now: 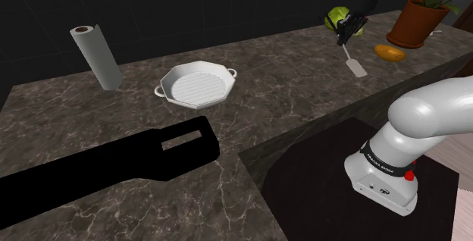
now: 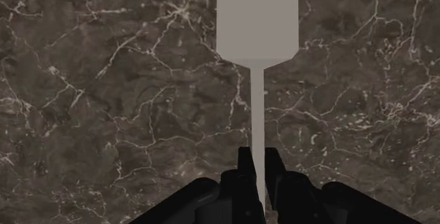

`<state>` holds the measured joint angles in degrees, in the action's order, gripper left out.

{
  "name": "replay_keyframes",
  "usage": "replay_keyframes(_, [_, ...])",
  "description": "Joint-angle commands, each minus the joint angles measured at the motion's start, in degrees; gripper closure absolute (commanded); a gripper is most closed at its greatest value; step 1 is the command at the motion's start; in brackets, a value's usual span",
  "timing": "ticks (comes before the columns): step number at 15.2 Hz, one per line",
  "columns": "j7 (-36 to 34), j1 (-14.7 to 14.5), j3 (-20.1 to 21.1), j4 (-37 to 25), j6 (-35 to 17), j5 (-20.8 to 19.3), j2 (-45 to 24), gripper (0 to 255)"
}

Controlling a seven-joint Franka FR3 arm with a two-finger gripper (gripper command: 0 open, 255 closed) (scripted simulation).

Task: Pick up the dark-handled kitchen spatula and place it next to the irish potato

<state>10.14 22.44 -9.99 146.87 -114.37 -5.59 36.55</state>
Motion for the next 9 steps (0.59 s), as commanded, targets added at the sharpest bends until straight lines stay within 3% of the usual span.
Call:
replay_keyframes(1, [2.91, 1.46, -2.36, 0.24, 0.40, -1.41, 0.75, 255])
replay_keyframes(9, [14.67, 6.08, -12.38, -3.31, 0.46, -6.03, -1.91, 255])
